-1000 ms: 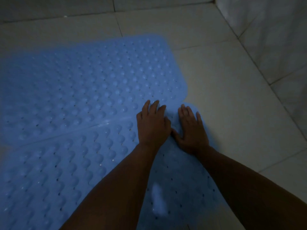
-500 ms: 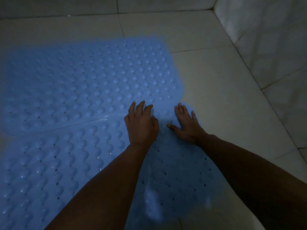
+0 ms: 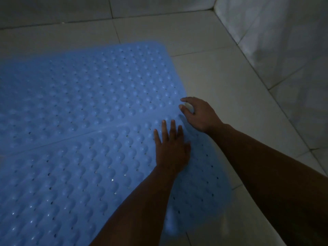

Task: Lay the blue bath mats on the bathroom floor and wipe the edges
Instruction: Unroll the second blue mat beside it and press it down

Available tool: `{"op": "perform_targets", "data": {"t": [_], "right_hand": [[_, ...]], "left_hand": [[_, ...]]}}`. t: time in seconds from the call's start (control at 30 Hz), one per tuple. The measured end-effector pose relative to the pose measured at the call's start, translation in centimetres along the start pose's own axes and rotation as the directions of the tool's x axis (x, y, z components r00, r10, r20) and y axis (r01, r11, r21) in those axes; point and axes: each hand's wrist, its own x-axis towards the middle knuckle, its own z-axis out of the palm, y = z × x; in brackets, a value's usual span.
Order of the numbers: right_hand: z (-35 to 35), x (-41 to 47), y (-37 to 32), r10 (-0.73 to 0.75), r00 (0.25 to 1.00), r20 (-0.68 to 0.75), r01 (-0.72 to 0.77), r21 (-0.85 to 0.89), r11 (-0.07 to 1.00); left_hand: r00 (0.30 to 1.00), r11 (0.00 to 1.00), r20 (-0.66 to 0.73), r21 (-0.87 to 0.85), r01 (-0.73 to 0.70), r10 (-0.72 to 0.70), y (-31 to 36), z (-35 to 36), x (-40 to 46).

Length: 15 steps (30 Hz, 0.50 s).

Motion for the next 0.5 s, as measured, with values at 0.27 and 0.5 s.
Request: {"op": "perform_targets", "data": {"t": [0.27,0.5], "right_hand": [[2.2,1.6,2.7,-0.197,0.938,-0.285,0.207,0.006,0.978],[2.7,1.2,2.4,-0.176,0.959,-0.224,0.183,0.012,0.983]], "left_hand": [[0.997,0.996,0.063,0.08,-0.038,0.033,-0.1,1.1,-0.4],[0.989,0.999,0.146,0.032,-0.03,0.025,-0.1,0.7,-0.3]]}}
